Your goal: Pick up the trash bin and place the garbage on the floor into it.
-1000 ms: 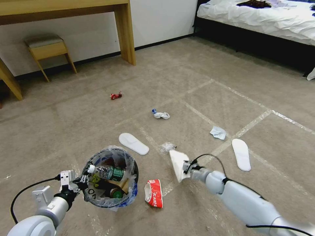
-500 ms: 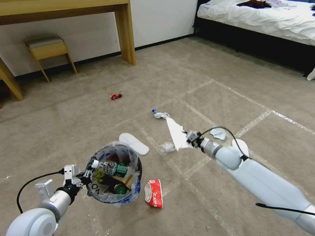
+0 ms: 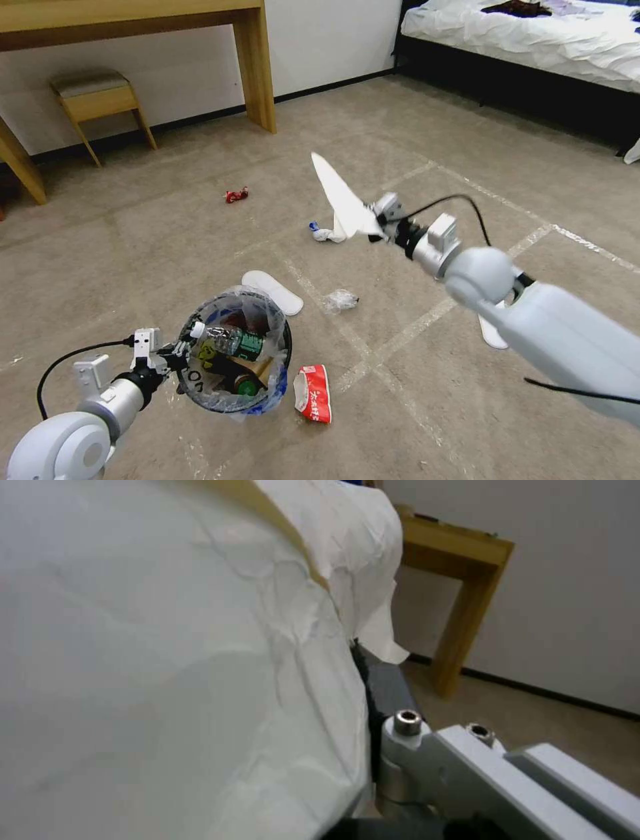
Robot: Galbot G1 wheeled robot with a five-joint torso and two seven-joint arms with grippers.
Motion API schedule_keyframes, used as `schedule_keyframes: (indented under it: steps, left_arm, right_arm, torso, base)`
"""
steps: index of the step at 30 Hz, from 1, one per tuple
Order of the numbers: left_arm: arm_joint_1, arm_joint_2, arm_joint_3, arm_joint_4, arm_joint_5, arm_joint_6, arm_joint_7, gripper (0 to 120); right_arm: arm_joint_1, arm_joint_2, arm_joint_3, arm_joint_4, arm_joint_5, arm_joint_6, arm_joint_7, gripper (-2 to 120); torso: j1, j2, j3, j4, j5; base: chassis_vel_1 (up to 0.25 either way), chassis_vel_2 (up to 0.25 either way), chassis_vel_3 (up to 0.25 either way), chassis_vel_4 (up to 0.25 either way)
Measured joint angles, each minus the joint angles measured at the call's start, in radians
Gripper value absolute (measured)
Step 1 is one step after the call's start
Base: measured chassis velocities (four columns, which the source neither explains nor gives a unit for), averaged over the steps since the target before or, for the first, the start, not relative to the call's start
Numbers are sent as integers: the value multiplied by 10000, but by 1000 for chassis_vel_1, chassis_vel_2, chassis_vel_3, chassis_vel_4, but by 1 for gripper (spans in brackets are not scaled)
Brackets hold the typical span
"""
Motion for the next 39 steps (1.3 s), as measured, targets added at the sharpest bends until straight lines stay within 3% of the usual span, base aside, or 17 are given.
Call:
schedule_keyframes:
  steps: [9,19,30,36,39]
  left_arm:
    - [-500,532,639,455,-325,203,-9,1]
    - [-549,459,1002,11,-995,642,-243,1]
    - [-417,347,725,-388,-947,665,-345,1]
    - [-347,223,485,-346,-282,526,-342,1]
    - [-323,92,407,-236,126,441,-378,1]
  right_arm:
    - [-77,-668,216,2689,2417,296,-617,0]
    - [215,-336,-1355,3368,2567,555,-1520,0]
    - [222,-83,-3011,3199,2315,252,-1451,0]
    - [98,-405,-3121,3361,2383,59,-1330,0]
    - [-106,-954,-3074,3639,2404,-40,-1323,0]
  torso:
    - [0,0,-1,5,1]
    - [0,0,-1,6,1]
    - [0,0,0,5,2]
    - [0,0,-1,6,1]
    - [0,-1,-1,5,0]
  base:
    - [0,0,0,0]
    - [0,0,0,0]
    - [0,0,0,0]
    - [0,0,0,0]
    - [0,0,0,0]
